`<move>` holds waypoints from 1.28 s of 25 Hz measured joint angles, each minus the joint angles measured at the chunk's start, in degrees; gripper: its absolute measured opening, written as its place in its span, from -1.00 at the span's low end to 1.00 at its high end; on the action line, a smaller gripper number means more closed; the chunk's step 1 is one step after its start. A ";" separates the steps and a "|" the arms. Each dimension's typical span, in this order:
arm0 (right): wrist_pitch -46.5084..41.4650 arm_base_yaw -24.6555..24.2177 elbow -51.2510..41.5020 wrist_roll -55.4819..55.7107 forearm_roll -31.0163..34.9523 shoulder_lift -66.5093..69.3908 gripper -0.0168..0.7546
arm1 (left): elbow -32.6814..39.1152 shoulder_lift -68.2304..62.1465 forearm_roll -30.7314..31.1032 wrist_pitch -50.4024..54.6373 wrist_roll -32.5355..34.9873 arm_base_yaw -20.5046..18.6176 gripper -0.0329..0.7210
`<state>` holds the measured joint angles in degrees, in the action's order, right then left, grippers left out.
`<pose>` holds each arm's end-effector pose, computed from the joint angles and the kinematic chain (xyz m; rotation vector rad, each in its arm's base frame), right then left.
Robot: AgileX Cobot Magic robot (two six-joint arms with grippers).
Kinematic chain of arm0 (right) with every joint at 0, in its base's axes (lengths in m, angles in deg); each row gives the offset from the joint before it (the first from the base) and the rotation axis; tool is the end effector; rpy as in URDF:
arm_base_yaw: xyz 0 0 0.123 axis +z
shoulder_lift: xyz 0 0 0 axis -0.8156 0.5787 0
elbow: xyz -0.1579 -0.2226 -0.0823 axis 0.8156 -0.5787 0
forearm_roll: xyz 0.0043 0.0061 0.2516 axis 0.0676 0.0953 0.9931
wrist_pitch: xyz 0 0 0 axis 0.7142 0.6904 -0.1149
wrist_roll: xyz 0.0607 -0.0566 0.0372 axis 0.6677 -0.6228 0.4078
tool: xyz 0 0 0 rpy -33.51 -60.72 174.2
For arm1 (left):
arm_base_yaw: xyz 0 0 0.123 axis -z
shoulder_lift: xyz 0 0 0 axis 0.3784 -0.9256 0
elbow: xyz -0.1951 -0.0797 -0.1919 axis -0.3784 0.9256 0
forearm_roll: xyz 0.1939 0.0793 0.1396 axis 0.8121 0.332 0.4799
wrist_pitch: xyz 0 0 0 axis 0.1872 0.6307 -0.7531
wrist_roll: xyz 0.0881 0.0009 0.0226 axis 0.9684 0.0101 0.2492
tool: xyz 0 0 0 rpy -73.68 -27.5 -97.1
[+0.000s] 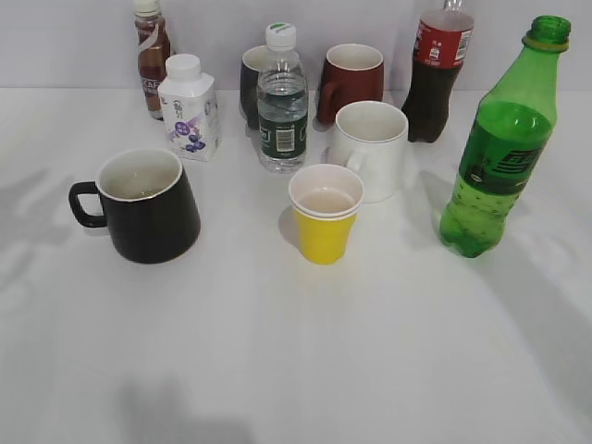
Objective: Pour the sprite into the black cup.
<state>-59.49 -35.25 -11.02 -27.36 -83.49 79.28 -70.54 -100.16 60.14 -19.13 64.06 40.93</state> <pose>0.1986 0.0708 0.3677 -0.3633 1.5224 0.1784 0.1799 -0.0606 0.3719 0.2387 1.6729 -0.2750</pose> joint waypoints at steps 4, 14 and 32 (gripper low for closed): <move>-19.91 0.00 1.73 0.00 0.97 -12.76 0.68 | -1.24 4.45 0.00 5.74 0.00 0.00 -0.05; -68.06 0.00 1.07 0.46 4.03 -37.36 0.56 | -1.49 28.74 0.24 48.97 0.00 0.00 0.02; -69.38 0.00 -13.78 2.93 2.95 -55.25 0.56 | 14.12 50.47 4.87 57.04 -0.17 0.00 0.01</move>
<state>-128.87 -35.25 -24.79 -24.43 -80.54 24.03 -56.42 -49.69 65.00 37.90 63.89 40.93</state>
